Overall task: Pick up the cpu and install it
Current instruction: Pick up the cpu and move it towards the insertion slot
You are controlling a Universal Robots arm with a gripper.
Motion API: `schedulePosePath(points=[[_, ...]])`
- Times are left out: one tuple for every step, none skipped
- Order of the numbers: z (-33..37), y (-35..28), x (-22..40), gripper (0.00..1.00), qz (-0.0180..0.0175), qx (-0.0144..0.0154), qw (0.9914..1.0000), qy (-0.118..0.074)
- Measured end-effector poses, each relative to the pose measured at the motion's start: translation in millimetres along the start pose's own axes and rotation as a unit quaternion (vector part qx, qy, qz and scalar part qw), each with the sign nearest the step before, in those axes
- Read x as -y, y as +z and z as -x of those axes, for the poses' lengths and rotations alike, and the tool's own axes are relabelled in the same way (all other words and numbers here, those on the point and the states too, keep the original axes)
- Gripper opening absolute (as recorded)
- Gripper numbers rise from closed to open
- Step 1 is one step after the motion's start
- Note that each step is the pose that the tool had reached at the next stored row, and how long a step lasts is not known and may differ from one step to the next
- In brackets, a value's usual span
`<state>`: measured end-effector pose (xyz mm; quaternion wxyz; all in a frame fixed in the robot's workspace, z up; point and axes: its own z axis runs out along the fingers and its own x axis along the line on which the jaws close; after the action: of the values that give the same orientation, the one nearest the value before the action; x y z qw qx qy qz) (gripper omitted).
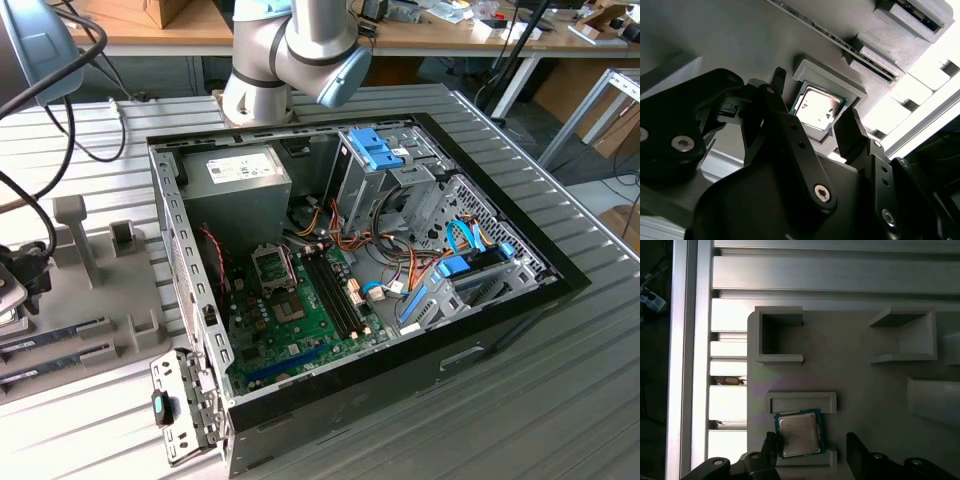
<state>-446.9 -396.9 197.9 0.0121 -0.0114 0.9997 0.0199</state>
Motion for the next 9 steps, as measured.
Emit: schedulePosePath(points=[[0.0,0.2,-0.3,0.66,0.0001,-0.0002,0.99999,-0.005],[0.0,0.4,-0.9,0.66,0.0003,-0.0005,0.99992,-0.013],[-0.2,0.6,-1.3,0.66,0.0004,-0.0007,0.99984,-0.018],[-0.7,0.8,-1.6,0.66,0.0004,-0.0009,0.99979,-0.02],[-1.3,1.0,-1.7,0.66,0.0005,-0.0009,0.99977,-0.021],[-2.0,1.5,-1.9,0.66,0.0005,-0.0009,0.99976,-0.022],[-2.8,1.7,-2.0,0.66,0.0005,-0.0009,0.99976,-0.022],[-3.4,2.2,-2.2,0.66,0.0005,-0.0009,0.99975,-0.022],[-3.4,2.7,-2.4,0.66,0.0006,-0.001,0.99971,-0.024]])
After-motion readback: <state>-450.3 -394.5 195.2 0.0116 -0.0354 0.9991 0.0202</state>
